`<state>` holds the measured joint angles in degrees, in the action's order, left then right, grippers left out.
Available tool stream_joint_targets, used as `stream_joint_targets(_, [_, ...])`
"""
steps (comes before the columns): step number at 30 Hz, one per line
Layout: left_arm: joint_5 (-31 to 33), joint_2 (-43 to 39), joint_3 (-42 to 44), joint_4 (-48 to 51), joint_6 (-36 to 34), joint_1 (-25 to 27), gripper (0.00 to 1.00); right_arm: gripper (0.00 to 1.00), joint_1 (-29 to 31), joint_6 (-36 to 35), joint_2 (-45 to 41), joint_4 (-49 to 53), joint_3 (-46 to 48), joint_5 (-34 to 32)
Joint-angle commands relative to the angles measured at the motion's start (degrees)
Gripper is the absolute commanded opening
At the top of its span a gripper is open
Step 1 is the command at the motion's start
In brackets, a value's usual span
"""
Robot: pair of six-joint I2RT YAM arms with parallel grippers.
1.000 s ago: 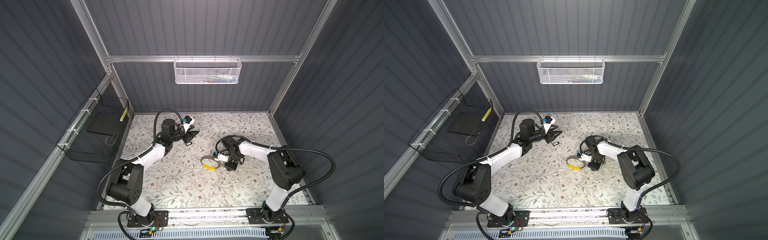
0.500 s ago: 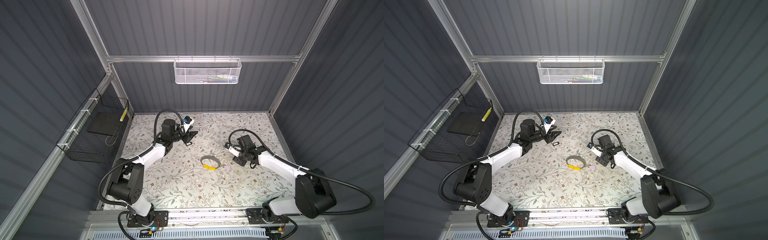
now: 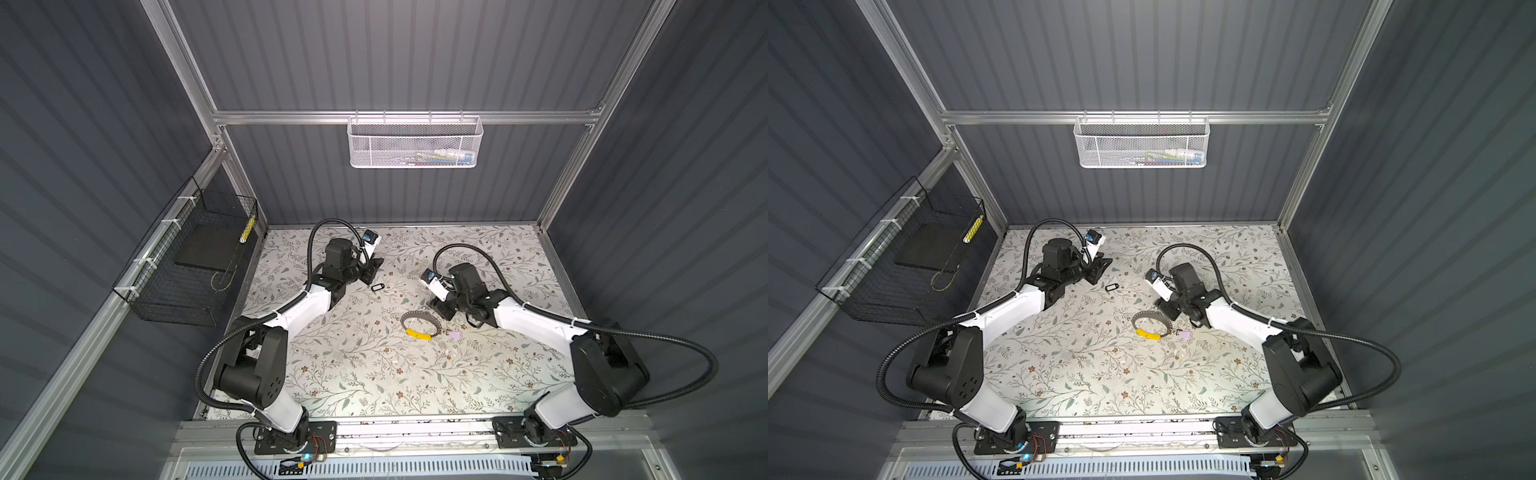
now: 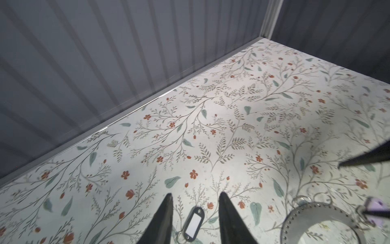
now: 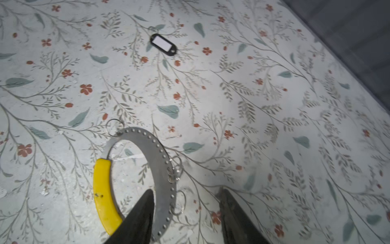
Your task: Put the keys on the keyring
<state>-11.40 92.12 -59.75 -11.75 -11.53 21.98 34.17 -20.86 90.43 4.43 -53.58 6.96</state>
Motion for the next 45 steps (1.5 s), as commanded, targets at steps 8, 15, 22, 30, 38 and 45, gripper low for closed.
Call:
stream_joint_targets(8, [13.87,-2.55,6.04,-5.9,6.76,-0.31,0.29,0.47,5.59,2.0,8.81,-4.32,-3.99,3.17])
stream_joint_targets(15, [14.16,-2.37,3.78,-2.14,6.33,-0.35,0.36,0.43,8.84,-1.6,13.76,-4.75,-6.32,4.25])
stream_joint_targets(22, [13.95,-2.56,3.39,-1.04,4.84,-0.31,0.36,0.37,9.79,-2.23,18.35,-3.6,-9.57,0.07])
stream_joint_targets(30, [13.32,-2.56,3.01,0.05,3.19,-0.34,0.36,0.33,10.03,-2.69,20.08,-2.24,-11.08,-1.23])
stream_joint_targets(38, [13.16,-2.38,2.93,0.66,2.17,-0.31,0.37,0.27,10.21,-2.79,20.11,-1.14,-11.16,-1.4])
stream_joint_targets(45, [12.8,-2.29,2.99,0.92,1.91,-0.33,0.37,0.32,10.38,-1.17,19.74,0.09,-11.11,-1.51])
